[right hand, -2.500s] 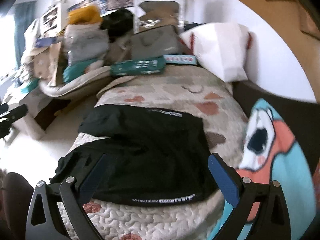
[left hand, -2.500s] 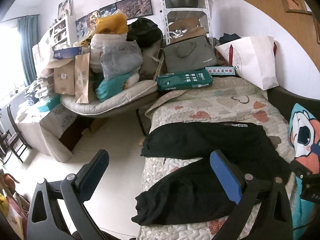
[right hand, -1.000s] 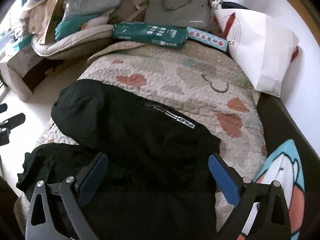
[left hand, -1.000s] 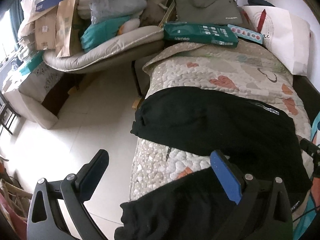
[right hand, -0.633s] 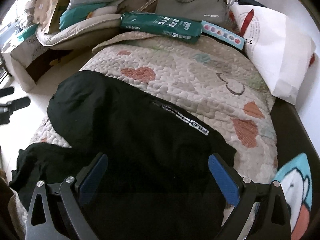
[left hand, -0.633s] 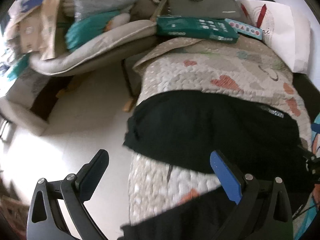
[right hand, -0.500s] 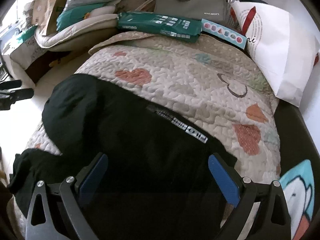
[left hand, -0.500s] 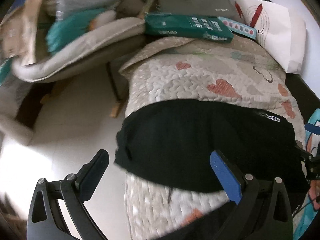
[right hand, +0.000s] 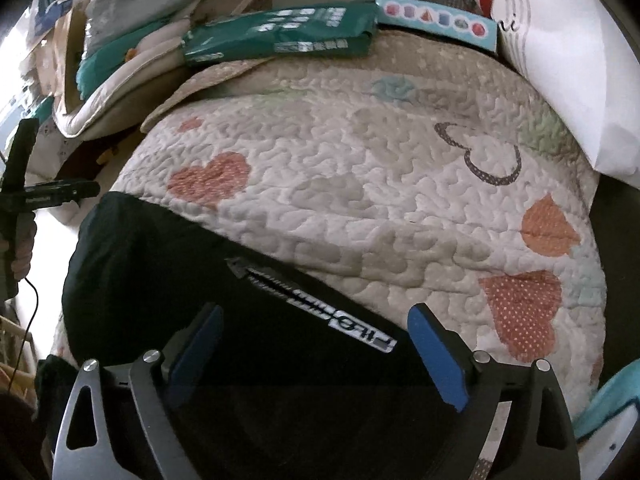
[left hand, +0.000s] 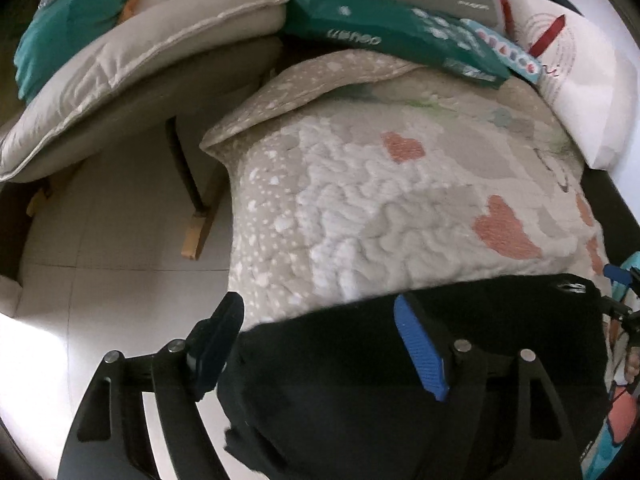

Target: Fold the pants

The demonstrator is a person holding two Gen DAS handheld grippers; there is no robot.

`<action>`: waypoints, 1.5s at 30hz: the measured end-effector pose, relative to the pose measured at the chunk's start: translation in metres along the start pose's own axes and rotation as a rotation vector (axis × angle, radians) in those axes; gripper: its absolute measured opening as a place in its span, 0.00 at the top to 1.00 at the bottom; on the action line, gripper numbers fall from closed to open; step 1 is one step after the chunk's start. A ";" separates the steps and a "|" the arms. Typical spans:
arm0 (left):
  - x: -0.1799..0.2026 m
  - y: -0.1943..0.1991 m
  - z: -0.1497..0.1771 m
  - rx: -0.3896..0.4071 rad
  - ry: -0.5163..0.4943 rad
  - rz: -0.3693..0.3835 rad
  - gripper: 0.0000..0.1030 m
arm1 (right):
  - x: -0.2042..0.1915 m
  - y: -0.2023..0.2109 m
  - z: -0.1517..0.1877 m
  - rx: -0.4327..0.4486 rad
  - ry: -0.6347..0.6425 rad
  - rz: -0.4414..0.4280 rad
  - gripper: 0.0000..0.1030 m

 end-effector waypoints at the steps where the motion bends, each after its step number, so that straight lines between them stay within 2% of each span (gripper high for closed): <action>1: -0.003 -0.006 0.000 -0.011 0.010 0.002 0.25 | 0.003 0.000 0.001 0.000 -0.003 -0.006 0.08; 8: -0.011 -0.027 0.008 -0.036 0.073 0.063 0.24 | 0.022 -0.009 0.006 -0.015 -0.036 -0.011 0.10; 15: -0.015 -0.033 0.015 -0.051 0.152 0.178 0.20 | 0.011 -0.027 0.000 -0.033 0.020 -0.011 0.10; 17: -0.013 -0.033 0.017 -0.055 0.142 0.196 0.20 | 0.004 -0.037 -0.004 -0.052 0.064 -0.001 0.11; 22: 0.002 -0.031 0.022 -0.058 0.057 0.216 0.21 | -0.019 -0.059 -0.007 -0.102 0.161 -0.012 0.22; 24: 0.005 -0.028 0.023 -0.055 0.033 0.213 0.31 | -0.026 -0.065 -0.006 -0.114 0.184 -0.017 0.25; 26: 0.006 -0.023 0.022 -0.048 0.021 0.209 0.54 | -0.032 -0.065 -0.006 -0.115 0.188 -0.032 0.31; 27: 0.007 -0.019 0.021 -0.043 0.011 0.208 0.62 | -0.034 -0.065 -0.005 -0.117 0.185 -0.048 0.41; 29: 0.008 -0.012 0.021 -0.037 -0.010 0.199 0.87 | -0.039 -0.064 -0.002 -0.125 0.188 -0.064 0.49; 30: 0.010 -0.009 0.021 -0.036 -0.020 0.202 0.92 | -0.040 -0.063 -0.001 -0.132 0.188 -0.073 0.57; 34: 0.018 0.005 0.023 -0.006 -0.071 0.139 0.94 | -0.043 -0.055 0.003 -0.139 0.180 -0.083 0.76; 39: 0.016 0.026 0.020 0.036 -0.067 0.080 0.94 | -0.050 -0.036 0.001 -0.108 0.180 -0.070 0.81; 45: 0.027 0.076 0.022 0.105 -0.070 0.043 0.94 | -0.061 0.002 0.003 -0.076 0.201 -0.039 0.82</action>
Point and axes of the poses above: each gripper's, at about its wrist camera, not at the fingertips, and y roughly against the way its jaws point, x to its right, z to its underside, the point moved 10 cm from there along -y, roughly the way its jaws point, and after that the axes turned 5 degrees about -z, right-handed, at the moved point
